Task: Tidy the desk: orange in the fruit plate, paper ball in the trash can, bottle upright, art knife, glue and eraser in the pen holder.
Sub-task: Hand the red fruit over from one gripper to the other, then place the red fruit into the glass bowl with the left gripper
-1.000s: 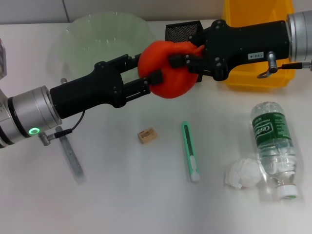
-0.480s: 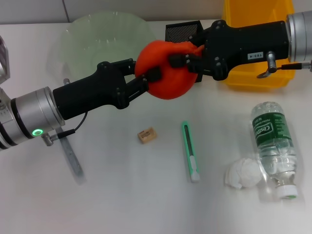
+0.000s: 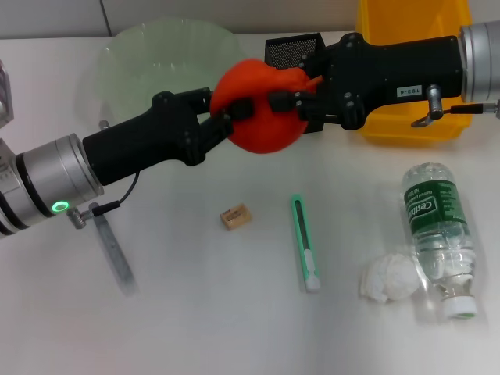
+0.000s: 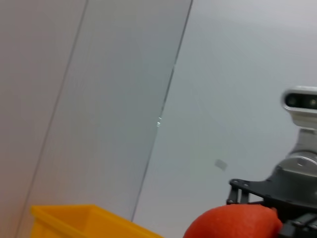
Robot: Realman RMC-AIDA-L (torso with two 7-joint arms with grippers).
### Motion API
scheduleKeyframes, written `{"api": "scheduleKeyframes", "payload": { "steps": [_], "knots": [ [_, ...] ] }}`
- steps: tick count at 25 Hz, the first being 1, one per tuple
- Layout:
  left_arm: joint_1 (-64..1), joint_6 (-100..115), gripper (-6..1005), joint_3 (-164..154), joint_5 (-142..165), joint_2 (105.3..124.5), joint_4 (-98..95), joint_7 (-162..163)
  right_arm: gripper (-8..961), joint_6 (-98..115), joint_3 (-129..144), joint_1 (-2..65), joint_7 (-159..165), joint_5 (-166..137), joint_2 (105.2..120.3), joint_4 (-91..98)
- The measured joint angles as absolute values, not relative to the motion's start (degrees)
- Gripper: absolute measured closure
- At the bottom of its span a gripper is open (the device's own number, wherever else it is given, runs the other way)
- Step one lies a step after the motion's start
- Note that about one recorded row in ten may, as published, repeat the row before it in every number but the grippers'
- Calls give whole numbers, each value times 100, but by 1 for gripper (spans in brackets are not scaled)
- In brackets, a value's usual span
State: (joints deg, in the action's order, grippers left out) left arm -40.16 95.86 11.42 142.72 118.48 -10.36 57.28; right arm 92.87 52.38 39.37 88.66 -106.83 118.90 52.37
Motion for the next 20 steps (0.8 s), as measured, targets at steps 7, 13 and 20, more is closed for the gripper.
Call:
{"api": "scheduleKeyframes", "payload": {
  "steps": [7, 13, 20],
  "knots": [
    [-4003, 9368, 795, 1151, 13975, 11854, -987, 5752, 633, 8894, 5220, 3759, 8802, -10341, 11899, 5258],
    [-4066, 8787, 835, 1151, 13026, 11857, -962, 5703, 408, 8229, 5200, 3262, 8698, -9691, 11871, 5322],
    [-4422, 7394, 896, 1148, 12408, 11860, -624, 5003, 224, 8133, 5174, 2993, 8555, -9668, 11894, 5168]
  ]
}}
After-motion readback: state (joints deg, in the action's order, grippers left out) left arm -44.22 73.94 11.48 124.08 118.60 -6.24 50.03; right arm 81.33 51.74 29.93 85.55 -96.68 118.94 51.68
